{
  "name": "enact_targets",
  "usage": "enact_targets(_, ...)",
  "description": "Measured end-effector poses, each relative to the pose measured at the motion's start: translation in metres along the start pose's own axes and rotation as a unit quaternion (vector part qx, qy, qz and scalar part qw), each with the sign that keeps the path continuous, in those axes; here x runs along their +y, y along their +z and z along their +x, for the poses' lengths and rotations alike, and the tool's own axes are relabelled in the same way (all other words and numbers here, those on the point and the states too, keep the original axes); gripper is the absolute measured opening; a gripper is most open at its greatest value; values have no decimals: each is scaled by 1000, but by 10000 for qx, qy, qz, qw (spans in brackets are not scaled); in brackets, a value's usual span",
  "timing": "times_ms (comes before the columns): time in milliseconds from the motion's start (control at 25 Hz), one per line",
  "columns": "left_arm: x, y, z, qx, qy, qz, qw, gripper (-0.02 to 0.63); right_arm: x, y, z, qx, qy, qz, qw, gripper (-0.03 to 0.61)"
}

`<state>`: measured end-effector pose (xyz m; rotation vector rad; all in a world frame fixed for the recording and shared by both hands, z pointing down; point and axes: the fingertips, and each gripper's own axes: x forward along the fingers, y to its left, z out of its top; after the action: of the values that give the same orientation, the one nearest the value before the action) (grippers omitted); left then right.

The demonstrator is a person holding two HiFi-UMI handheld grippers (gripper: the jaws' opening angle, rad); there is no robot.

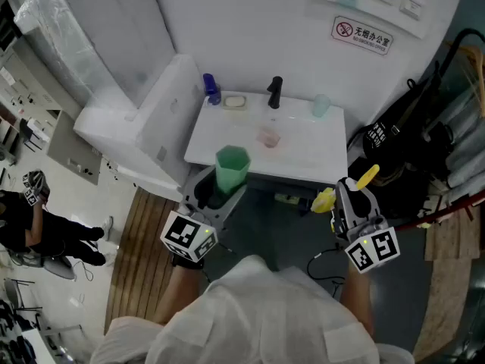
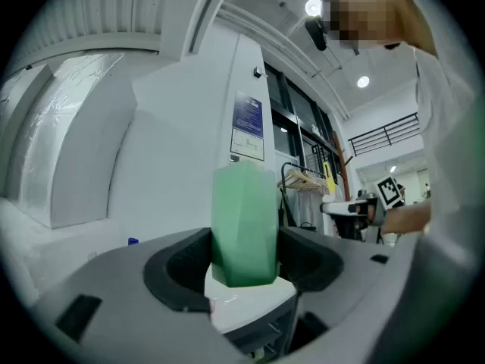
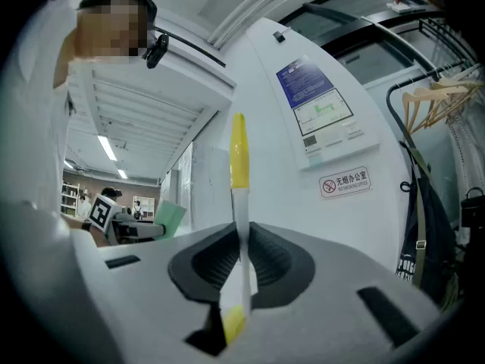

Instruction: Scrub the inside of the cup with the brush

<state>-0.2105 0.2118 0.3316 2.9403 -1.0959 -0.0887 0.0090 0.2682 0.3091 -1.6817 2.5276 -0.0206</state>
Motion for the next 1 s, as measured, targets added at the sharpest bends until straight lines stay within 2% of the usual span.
enact_targets(440,13,-8,-4,35,21,-95,9999,268,7,-7,12,74,29,-16,10000,38)
enact_targets(760,25,-12,-7,29,-38,-161,9999,268,13,-1,21,-95,-2,180,9998,38)
enact_targets(1000,31,-22,7,122,-116,-278,9995,268,3,-7,32,-22,-64,197,9998,38)
